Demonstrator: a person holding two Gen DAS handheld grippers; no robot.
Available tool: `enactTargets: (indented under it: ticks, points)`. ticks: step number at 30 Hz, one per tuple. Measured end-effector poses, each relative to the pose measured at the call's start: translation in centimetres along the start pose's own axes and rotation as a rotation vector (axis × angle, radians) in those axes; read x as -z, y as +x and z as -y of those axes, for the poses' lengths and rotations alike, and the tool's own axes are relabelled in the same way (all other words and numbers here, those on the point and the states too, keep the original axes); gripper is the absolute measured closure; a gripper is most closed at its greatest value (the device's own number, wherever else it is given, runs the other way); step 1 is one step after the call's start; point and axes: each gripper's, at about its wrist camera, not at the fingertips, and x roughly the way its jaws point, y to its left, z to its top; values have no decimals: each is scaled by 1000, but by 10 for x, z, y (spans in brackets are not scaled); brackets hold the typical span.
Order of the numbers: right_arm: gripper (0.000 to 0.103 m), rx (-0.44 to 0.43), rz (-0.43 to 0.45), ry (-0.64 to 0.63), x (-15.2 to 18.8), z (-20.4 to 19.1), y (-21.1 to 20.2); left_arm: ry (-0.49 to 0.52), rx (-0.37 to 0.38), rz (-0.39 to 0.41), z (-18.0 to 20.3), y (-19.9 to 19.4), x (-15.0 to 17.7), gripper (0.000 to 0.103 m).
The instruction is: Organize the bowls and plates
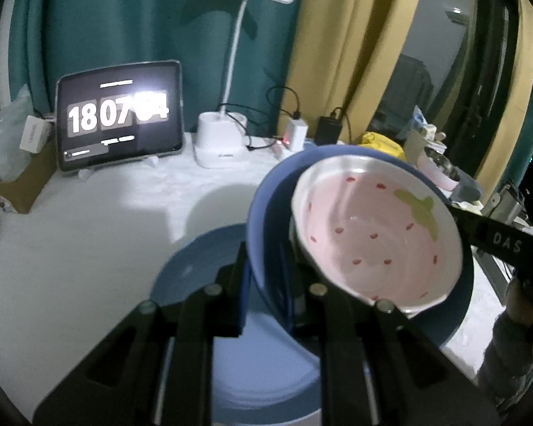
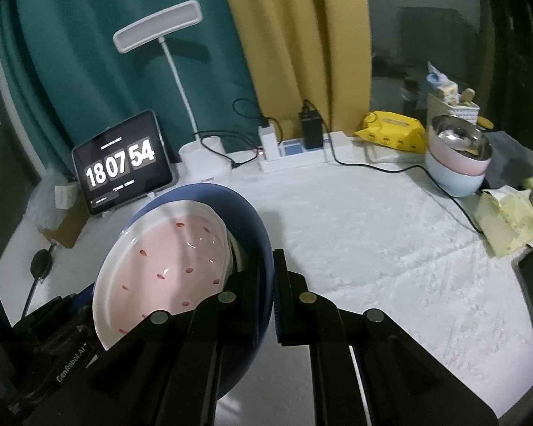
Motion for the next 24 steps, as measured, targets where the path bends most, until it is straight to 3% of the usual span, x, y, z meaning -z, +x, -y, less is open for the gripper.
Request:
enactTargets:
  ticks: [24]
  points:
    - [95, -54, -106, -26, 3, -35, 59, -45, -71, -36, -50, 16, 4, 89]
